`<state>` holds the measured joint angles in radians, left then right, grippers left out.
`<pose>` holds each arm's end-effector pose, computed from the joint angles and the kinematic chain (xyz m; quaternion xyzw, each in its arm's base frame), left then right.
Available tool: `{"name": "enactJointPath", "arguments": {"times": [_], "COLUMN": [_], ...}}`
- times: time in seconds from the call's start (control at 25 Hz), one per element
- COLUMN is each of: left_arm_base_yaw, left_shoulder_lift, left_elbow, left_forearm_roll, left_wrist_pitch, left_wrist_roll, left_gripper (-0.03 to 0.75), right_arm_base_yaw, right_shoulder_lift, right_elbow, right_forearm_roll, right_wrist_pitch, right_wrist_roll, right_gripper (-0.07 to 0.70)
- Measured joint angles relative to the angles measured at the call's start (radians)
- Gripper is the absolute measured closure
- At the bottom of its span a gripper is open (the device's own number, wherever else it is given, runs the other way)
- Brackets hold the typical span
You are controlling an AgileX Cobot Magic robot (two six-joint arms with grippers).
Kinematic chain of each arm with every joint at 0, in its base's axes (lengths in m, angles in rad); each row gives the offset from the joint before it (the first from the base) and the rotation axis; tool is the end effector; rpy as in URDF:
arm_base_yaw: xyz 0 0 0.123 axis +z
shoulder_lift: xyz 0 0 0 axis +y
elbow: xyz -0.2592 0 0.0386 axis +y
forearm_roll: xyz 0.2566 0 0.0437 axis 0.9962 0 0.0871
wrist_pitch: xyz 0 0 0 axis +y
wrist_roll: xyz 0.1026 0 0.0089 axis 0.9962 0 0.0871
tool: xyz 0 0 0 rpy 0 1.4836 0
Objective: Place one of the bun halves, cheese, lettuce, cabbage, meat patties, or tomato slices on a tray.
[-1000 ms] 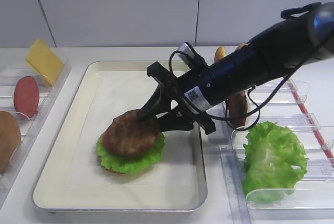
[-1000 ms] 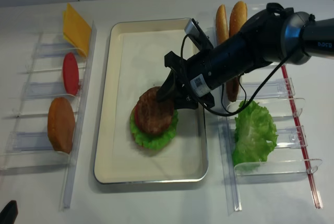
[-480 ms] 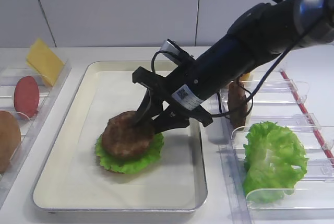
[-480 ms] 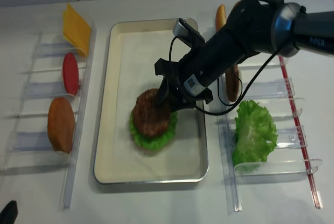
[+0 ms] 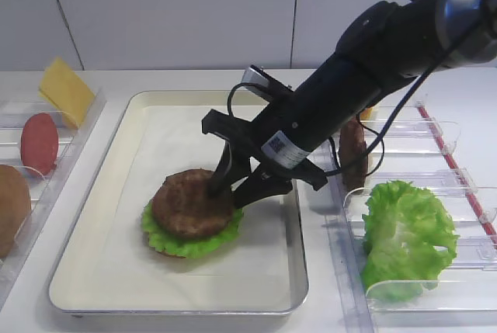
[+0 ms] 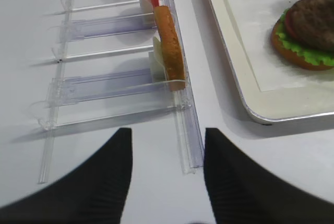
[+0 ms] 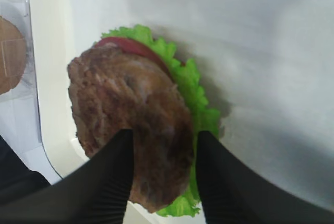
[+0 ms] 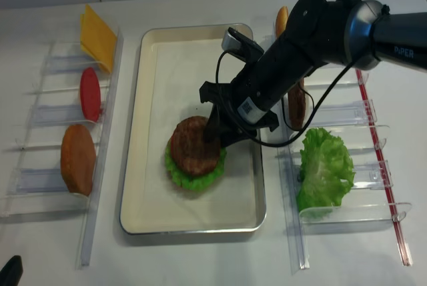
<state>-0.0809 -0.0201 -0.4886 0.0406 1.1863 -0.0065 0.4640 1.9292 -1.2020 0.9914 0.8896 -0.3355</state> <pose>0.0286 0.0016 0.2622 0.0307 0.8815 -0.0004 0.4711 0.3041 0.2271 0.1404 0.0734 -0.9237 -0.3760 0.0060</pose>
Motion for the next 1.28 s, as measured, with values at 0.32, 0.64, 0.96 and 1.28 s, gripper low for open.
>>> {"name": "enactJointPath", "arguments": {"times": [0.32,0.64,0.96,1.28], "left_arm_base_yaw": [0.000,0.000,0.000,0.000], "left_shoulder_lift": [0.000,0.000,0.000,0.000], "left_elbow": [0.000,0.000,0.000,0.000], "left_forearm_roll": [0.000,0.000,0.000,0.000], "left_wrist_pitch": [0.000,0.000,0.000,0.000], "left_wrist_roll": [0.000,0.000,0.000,0.000], "left_gripper": [0.387,0.387,0.387,0.387], "right_arm_base_yaw": [0.000,0.000,0.002,0.089], "right_shoulder_lift": [-0.006,-0.033,-0.110,-0.217], "right_elbow": [-0.002,-0.099,-0.232,-0.388], "right_forearm_roll": [-0.016,-0.098,-0.301,-0.682], "right_wrist_pitch": [0.000,0.068,0.205,0.338], "right_wrist_roll": [0.009,0.086,0.222,0.404], "right_gripper": [0.339,0.339,0.339,0.339]}}
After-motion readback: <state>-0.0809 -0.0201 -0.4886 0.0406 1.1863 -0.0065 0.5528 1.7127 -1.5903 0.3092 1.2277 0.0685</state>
